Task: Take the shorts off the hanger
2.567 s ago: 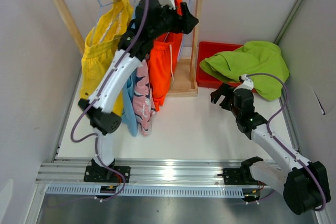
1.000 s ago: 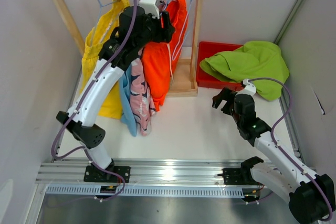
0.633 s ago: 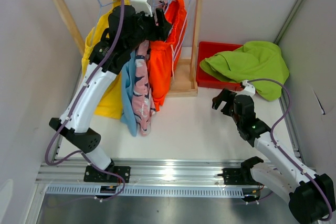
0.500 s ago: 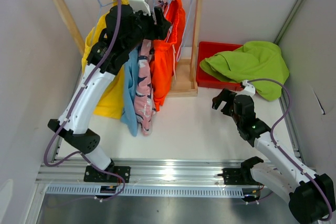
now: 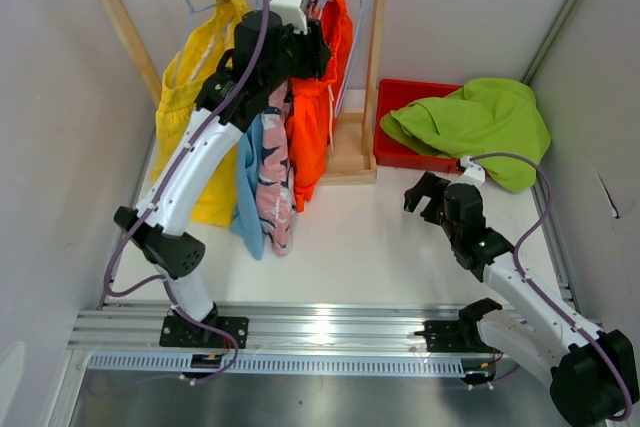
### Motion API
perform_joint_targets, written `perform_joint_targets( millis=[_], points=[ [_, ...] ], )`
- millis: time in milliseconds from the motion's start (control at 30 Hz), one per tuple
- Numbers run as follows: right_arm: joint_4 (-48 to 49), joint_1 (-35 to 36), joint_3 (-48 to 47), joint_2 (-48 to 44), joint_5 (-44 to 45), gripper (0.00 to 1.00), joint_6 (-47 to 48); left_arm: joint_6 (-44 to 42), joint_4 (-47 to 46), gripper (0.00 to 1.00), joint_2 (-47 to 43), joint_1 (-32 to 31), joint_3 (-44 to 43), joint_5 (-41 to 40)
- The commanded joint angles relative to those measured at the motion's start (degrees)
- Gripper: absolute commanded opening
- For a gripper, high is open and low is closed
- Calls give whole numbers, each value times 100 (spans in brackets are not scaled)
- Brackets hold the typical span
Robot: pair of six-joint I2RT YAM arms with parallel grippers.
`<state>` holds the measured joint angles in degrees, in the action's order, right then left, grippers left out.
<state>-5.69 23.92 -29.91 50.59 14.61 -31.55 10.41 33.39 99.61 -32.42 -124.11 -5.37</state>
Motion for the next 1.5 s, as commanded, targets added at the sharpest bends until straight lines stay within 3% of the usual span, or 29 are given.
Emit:
perform_joint_targets(
  millis=[0, 67, 100, 167, 200, 233, 500, 667, 800, 833, 900, 933, 1033, 1233, 1467],
  points=[
    [227, 25, 20, -67, 112, 99, -44, -75, -78, 54, 330, 78, -376, -219],
    [227, 7, 20, -58, 103, 99, -9, -83, -34, 48, 409, 96, -438, -324],
    [235, 16, 20, -67, 103, 99, -9, -83, -25, 34, 445, 105, -464, -377],
    [235, 7, 20, -67, 103, 99, 26, -83, 54, 18, 533, 122, -613, -482],
    [244, -2, 20, -67, 95, 99, 26, -83, 89, 2, 559, 122, -692, -544],
    [253, -2, 29, -67, 86, 99, 26, -83, 228, 0, 594, 131, -937, -614],
    [262, -10, -50, -163, -2, 98, 9, -355, 730, 0, 428, 122, -1975, -597],
    [235, 16, -278, -312, -134, 99, 158, -461, 932, 0, -125, 122, -2021, -439],
    [157, 16, -717, -479, -441, 99, 518, -435, 1293, 0, -933, 114, -1345, -150],
    [130, 25, -848, -558, -650, 99, 692, -470, 1354, 0, -1422, 114, -586, -36],
    [51, 34, -1279, -603, -880, 99, 869, -496, 1303, 0, -2022, 105, 7, 237],
    [16, 34, -1437, -629, -1125, 99, 957, -488, 1276, 0, -2625, 96, 880, 273],
    [-133, 60, -2149, -559, -1747, 99, 1238, -426, 1626, 0, -3402, 87, 1554, 492],
    [-204, 410, -3353, -199, -2813, 100, 1327, -497, 2260, 0, -4124, 70, 1873, 1651],
    [-283, 1596, -4013, 232, -2315, 99, 1546, -84, 2138, 0, -4529, 43, 1644, 2961]
  ],
)
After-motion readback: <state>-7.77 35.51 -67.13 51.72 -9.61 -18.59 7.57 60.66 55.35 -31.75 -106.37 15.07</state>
